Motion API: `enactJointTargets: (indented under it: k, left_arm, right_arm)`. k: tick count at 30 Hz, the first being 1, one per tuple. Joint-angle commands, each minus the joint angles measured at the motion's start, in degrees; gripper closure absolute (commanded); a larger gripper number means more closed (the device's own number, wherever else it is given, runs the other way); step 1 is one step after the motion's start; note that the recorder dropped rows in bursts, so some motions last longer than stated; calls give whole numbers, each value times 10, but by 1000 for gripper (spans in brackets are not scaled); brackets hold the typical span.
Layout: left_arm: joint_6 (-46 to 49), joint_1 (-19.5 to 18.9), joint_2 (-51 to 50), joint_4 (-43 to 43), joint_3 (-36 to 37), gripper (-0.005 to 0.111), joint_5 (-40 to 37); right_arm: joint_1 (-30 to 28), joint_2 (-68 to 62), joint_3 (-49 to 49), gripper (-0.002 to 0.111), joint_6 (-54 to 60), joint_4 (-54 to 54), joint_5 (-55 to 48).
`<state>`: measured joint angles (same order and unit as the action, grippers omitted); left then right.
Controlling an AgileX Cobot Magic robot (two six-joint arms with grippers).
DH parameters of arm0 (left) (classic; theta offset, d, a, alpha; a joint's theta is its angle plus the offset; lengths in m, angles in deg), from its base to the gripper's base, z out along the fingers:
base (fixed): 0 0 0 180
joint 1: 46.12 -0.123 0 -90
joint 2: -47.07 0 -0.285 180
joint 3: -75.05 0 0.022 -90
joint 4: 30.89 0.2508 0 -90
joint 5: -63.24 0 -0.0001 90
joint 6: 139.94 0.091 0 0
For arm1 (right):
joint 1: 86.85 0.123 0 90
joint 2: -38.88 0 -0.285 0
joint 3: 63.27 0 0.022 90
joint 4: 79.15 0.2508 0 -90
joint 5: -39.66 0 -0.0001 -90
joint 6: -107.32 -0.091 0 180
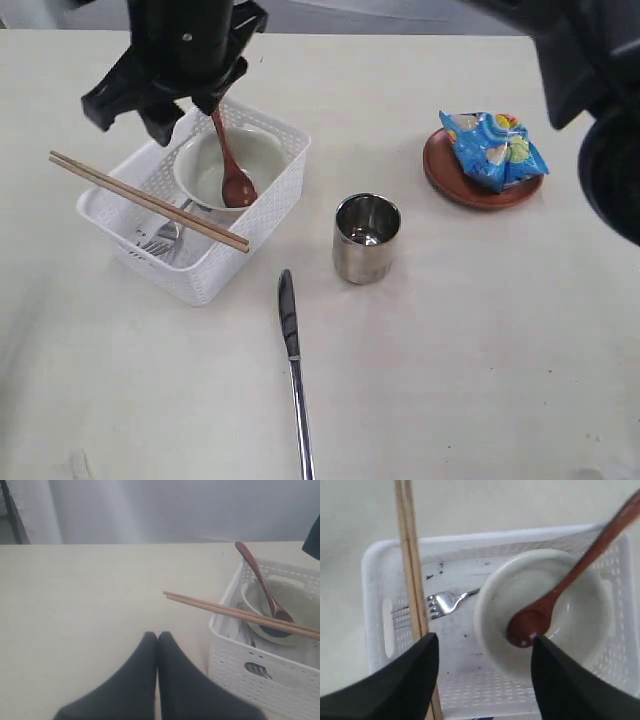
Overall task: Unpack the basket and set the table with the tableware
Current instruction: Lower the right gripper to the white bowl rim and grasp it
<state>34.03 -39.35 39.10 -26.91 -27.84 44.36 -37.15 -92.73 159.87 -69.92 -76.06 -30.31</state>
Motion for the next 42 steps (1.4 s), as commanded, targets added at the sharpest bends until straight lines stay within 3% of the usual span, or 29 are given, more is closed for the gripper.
enactJointTargets:
  k: [1,21,36,42]
  left_arm:
    - [0,4,2,3,1,107,3]
    - [0,4,2,3,1,107,3]
    - [0,4,2,3,1,107,3]
    - [0,4,2,3,1,107,3]
  right_arm:
    - [-51,-15,3,55,-6,141,0]
    - [-25,-139,75,55,-34,74,0]
    - [-19,-152,78,57,-35,19,20]
    - [-16,-152,75,57,-33,43,25]
